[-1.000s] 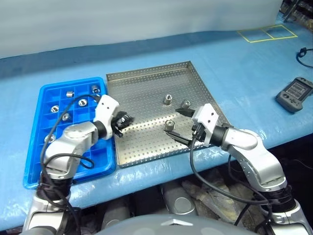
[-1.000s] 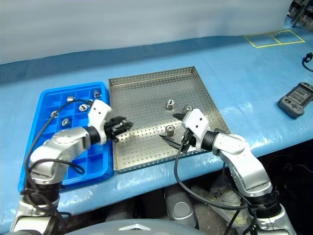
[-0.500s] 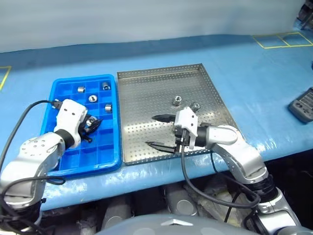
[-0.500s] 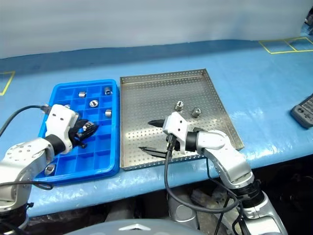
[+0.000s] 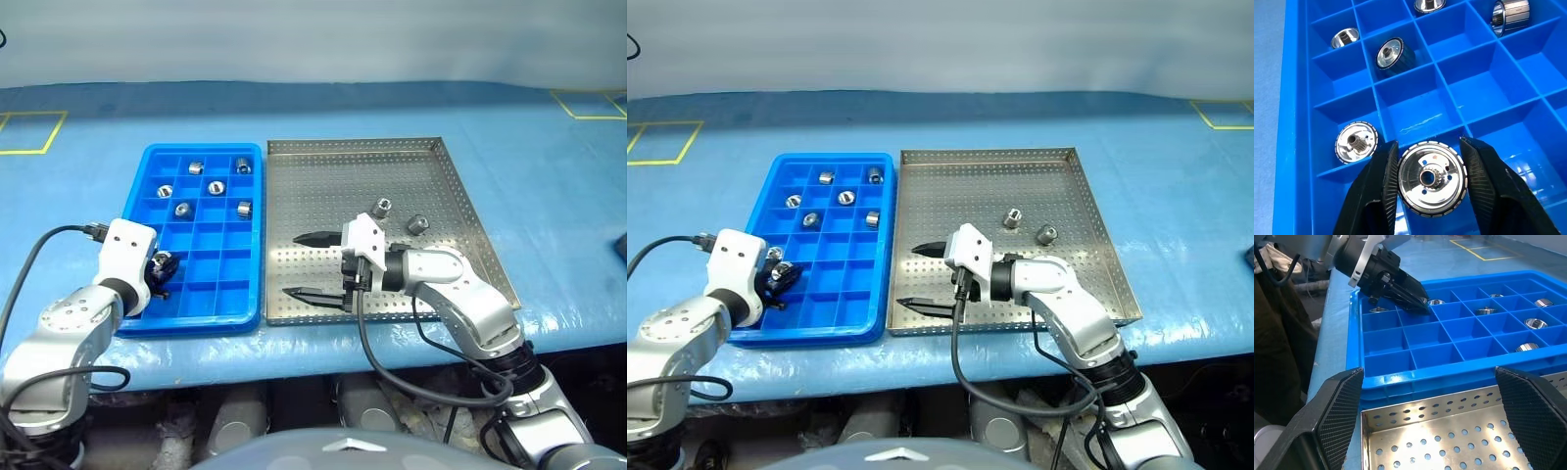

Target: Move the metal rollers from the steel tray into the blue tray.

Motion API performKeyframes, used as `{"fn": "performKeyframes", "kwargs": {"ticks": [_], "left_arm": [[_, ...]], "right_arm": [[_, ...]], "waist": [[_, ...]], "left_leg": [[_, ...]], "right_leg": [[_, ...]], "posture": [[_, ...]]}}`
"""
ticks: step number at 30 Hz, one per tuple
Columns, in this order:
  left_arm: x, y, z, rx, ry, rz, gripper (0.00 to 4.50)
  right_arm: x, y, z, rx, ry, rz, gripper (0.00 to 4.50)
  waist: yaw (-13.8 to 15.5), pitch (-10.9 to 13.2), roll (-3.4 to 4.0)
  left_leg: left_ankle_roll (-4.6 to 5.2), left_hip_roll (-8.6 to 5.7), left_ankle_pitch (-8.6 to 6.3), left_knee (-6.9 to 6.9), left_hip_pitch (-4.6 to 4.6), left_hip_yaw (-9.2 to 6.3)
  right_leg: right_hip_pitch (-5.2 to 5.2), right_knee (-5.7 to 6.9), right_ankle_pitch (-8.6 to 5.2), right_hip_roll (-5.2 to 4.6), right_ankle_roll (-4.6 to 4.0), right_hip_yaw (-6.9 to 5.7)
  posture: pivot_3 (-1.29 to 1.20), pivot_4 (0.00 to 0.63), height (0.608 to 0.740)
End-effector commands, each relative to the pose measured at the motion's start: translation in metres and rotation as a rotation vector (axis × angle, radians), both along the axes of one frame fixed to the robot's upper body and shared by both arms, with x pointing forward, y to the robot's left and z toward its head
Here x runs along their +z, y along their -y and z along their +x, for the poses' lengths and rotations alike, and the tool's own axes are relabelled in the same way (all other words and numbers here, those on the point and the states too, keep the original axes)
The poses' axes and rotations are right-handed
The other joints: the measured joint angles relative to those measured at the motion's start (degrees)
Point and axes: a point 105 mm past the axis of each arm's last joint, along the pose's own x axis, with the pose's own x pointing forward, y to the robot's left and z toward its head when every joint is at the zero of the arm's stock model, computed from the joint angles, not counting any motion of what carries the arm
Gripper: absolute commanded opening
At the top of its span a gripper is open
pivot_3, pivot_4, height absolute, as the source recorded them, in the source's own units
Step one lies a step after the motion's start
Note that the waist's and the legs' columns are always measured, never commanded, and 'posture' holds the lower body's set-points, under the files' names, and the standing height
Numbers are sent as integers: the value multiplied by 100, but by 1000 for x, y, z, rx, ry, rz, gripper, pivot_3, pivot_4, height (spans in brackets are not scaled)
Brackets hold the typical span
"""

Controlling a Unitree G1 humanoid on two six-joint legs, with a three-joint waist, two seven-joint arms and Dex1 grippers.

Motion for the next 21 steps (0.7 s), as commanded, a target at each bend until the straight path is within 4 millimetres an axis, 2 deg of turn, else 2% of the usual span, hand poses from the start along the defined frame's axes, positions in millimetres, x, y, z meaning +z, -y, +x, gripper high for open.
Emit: {"fn": "performKeyframes", "kwargs": {"ticks": [1, 4, 7, 13, 14, 16, 17, 21], "left_arm": [[7, -1, 3, 3, 38, 11, 1659], [10, 0, 7, 2, 58, 11, 2623], [21, 11, 13, -40, 127, -34, 3615], [50, 46, 21, -194, 312, -130, 3615], [55, 57, 22, -250, 348, -163, 3615], [61, 90, 20, -410, 415, -187, 3615], [58, 105, 18, -482, 410, -194, 3615], [41, 142, 11, -661, 355, -241, 3615]], "right_arm": [[13, 0, 0, -2, 52, 31, 4500], [14, 2, 1, -17, 56, 29, 4500], [15, 4, 2, -38, 66, 34, 4500], [24, 20, 26, -217, 124, 57, 4500], [23, 28, 35, -286, 134, 44, 4500], [18, 59, 70, -555, 162, -16, 4500], [16, 77, 86, -686, 173, -42, 4500], [10, 124, 119, -1016, 178, -93, 4500]], "waist": [[4, 0, 0], [8, 0, 0], [9, 0, 0], [10, 0, 0], [9, -1, 0], [7, -1, 0], [7, -1, -1], [-24, -3, 3]], "left_leg": [[0, 0, 0, 0, 0, 0], [0, 1, 0, 0, 0, -2], [-1, 0, 0, 0, 0, -3], [-2, -1, 0, 0, -2, -3], [-2, -1, 0, 0, -2, -2], [-2, -2, 0, 0, -2, 0], [-2, -4, 0, 1, -1, 4], [2, -13, 0, 3, -1, 19]], "right_leg": [[0, 0, 0, 0, 0, 0], [0, 0, 0, 0, -2, -2], [2, 0, -1, 0, -2, -4], [1, -1, 16, -2, -29, -4], [1, -1, 16, -2, -29, -4], [2, -1, 16, 0, -29, -3], [3, -1, 16, 0, -29, -2], [4, -1, 18, 5, -28, 14]], "posture": [[-52, 150, 740], [-58, 150, 740], [-68, 150, 740], [-79, 150, 740], [-79, 150, 740], [-98, 150, 740], [-98, 150, 740], [-111, 150, 740]]}}
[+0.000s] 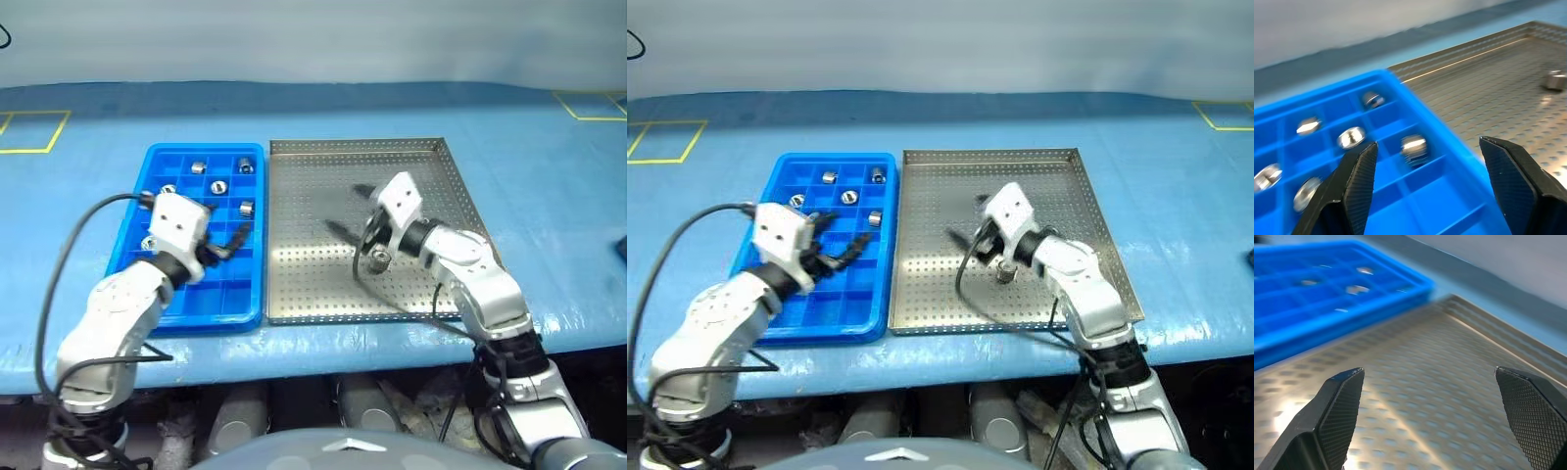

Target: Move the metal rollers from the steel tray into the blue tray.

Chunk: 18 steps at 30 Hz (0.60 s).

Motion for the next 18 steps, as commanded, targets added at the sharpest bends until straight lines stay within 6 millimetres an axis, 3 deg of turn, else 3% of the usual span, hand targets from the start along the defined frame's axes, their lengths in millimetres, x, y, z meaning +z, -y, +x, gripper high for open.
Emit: {"fn": "performKeyframes", "kwargs": {"ticks": [1, 6, 18], "left_arm": [[0, 29, -7, -154, 26, -11, 3615], [-2, 42, -10, -240, 20, -24, 3615], [-4, 44, -8, -278, 25, 0, 3615]], "right_arm": [[5, 39, 22, -267, 38, -18, 4500], [-8, 48, 23, -323, -28, -10, 4500], [-29, 61, 11, -389, -153, 117, 4500]], "waist": [[-36, 0, 0], [-197, 0, 3], [-373, 0, 3]], "left_leg": [[1, 3, -1, -1, -1, 0], [2, 11, -2, -13, -3, 3], [14, 9, -6, -6, 3, 18]], "right_leg": [[-2, -1, 0, 4, 0, 0], [-7, 0, -2, 13, -3, 3], [-2, -4, -11, 15, 40, 25]], "posture": [[-124, 150, 740], [-119, 150, 740], [-143, 150, 740]]}}
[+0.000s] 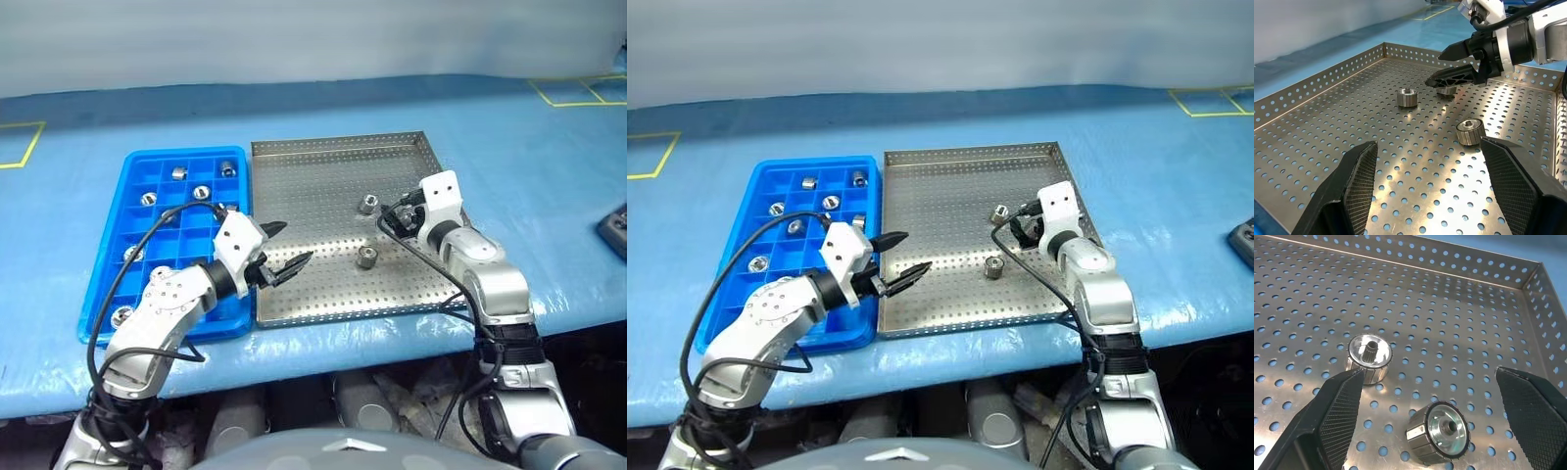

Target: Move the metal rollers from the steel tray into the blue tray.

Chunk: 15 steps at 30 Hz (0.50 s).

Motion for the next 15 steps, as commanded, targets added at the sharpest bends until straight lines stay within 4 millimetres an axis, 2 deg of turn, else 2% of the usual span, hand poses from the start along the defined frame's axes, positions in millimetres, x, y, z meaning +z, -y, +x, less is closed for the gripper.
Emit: {"fn": "performKeyframes", "kwargs": {"ticks": [1, 15], "left_arm": [[9, 4, 0, -26, 53, 1, 3615], [7, 2, 0, -6, 66, 11, 3615]], "right_arm": [[7, 4, -1, -27, 22, 47, 4500], [-14, -4, 7, -47, -68, 154, 4500]], "waist": [[-18, 0, 0], [-162, 0, 1]], "left_leg": [[0, 0, 0, 0, 0, 0], [0, 1, 0, 0, 1, 2]], "right_leg": [[0, 0, 0, 0, 0, 0], [0, 1, 1, 1, 2, 3]], "posture": [[-143, 150, 740], [-121, 150, 740]]}}
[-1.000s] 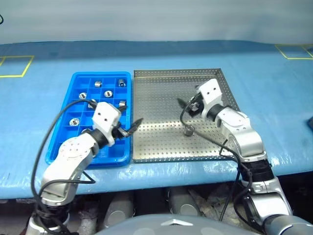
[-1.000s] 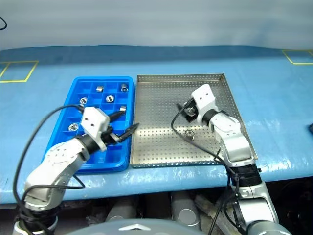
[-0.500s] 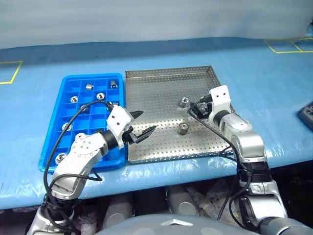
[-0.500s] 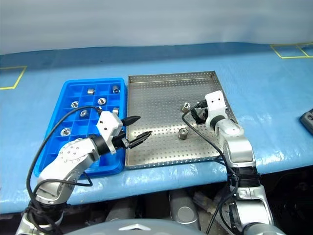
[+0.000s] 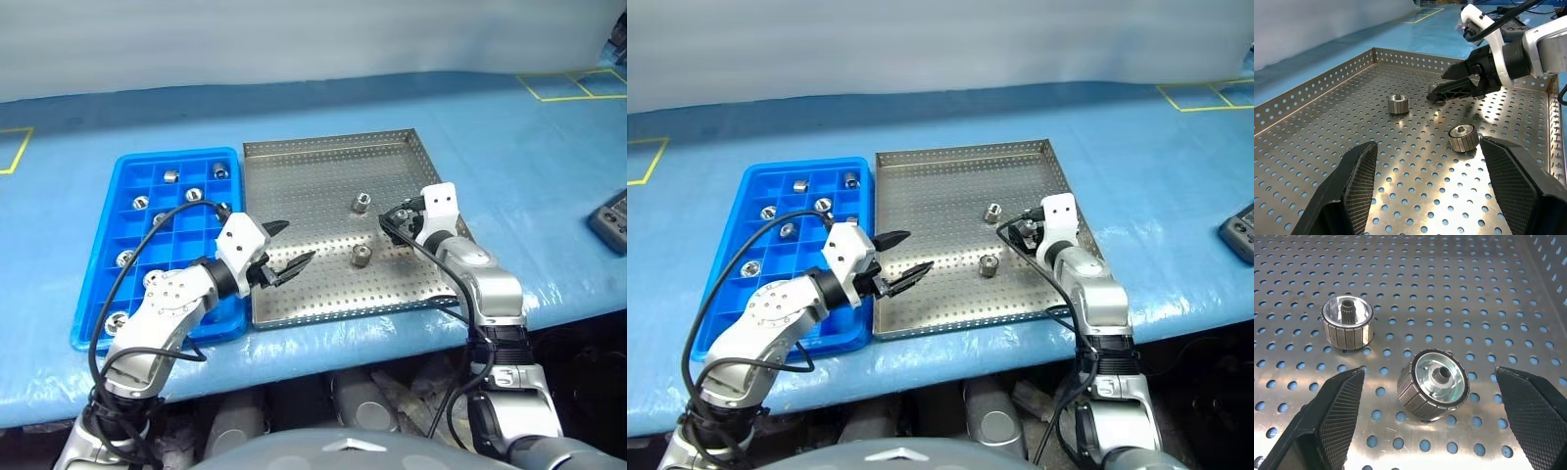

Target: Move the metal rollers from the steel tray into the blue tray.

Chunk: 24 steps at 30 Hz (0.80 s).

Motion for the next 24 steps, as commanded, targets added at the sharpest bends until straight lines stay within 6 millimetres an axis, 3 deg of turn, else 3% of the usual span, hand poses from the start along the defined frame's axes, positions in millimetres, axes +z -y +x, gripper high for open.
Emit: {"fn": "performKeyframes", "kwargs": {"ticks": [1, 3, 6, 13, 24], "left_arm": [[5, 0, -1, -1, 40, 1, 3615], [5, -1, -1, 5, 40, 4, 3615], [4, -1, 0, 9, 40, 7, 3661], [3, -2, 0, 14, 40, 14, 3661], [3, -3, 1, 20, 41, 14, 3661]], "right_arm": [[10, -1, 7, -9, 35, 35, 4500], [9, -2, 8, -9, 32, 40, 4500], [8, -5, 9, -4, 29, 45, 3895], [6, -6, 9, -15, 24, 41, 1723], [12, -8, 10, -11, 57, 38, 1694]], "waist": [[-2, 0, 1], [1, 0, 0], [6, 0, 1], [5, 0, 1], [3, 0, 1]], "left_leg": [[0, 0, 0, 0, 1, 0], [0, 0, 0, 0, 0, -2], [1, 0, -1, 0, -1, -2], [2, 0, -1, 0, 0, -1], [2, 0, -1, 0, 0, -1]], "right_leg": [[0, 0, 0, 0, 0, 0], [0, 0, 0, 1, 0, -1], [0, -1, 0, -1, 0, -1], [0, -1, 0, -1, 0, 0], [0, -1, 0, -1, 0, 0]], "posture": [[-121, 150, 740], [-119, 150, 740], [-120, 150, 740], [-122, 150, 740], [-122, 150, 740]]}}
